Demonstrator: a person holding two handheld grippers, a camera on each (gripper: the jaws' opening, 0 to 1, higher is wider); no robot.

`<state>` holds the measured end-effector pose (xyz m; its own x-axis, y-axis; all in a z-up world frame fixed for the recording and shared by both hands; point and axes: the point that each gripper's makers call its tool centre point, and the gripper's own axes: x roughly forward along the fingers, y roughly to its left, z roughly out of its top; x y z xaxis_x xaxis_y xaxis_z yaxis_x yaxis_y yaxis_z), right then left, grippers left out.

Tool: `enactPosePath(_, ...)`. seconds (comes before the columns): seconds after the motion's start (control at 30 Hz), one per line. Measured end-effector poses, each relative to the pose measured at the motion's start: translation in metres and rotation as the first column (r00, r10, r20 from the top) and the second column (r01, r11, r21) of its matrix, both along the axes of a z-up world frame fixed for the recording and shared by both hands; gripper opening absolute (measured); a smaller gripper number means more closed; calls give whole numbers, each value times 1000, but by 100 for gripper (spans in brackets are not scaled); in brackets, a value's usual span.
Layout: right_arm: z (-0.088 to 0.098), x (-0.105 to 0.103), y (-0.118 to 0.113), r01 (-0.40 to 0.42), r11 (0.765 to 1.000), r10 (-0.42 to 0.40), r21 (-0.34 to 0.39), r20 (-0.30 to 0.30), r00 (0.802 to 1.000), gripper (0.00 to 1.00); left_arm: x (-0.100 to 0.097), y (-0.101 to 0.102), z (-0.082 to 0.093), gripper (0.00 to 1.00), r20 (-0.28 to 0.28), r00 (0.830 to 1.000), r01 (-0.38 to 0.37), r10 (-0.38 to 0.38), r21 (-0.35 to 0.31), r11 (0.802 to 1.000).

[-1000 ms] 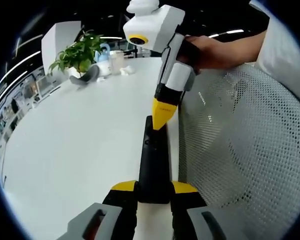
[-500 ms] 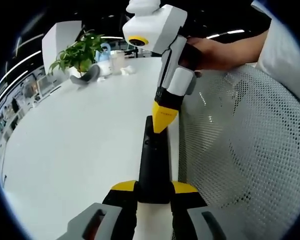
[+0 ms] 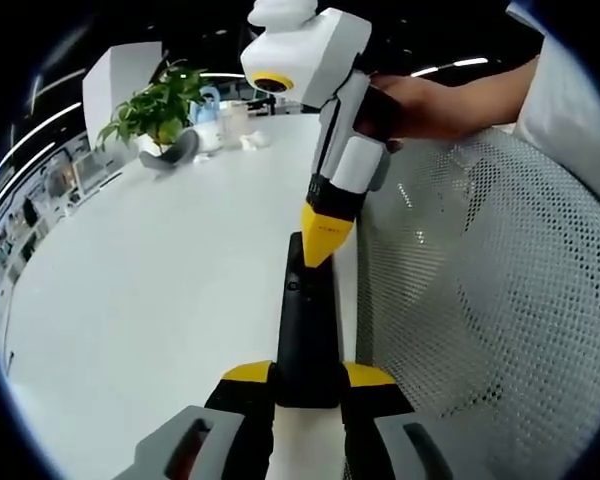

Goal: Press the specified remote control buttons in sequence, fully releasing each button before pressing the next.

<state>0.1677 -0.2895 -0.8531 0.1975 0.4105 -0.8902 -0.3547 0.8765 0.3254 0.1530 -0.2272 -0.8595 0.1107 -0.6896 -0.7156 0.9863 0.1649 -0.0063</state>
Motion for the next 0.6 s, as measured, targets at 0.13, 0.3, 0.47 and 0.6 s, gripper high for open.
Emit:
enactPosePath(0.13,0,0,0,-10,1000,10,-10,8,1000,0,0,0,0,24,-2,1000,-7,7,6,1000)
enactPosePath(0.3,0,0,-1,-3,1000,3,-7,6,1000,0,0,0,0,24,1,1000,-1,1,6,1000)
enactPosePath(0.47,0,0,-1,10,1000,-10,5,-9,1000,0,0,0,0,24,0,1000,0,0,4,1000)
enactPosePath(0.6,0,1,-1,21,1000,-20,10,-20,1000,0,1,0,0,24,1,1000,2,-2,5,1000)
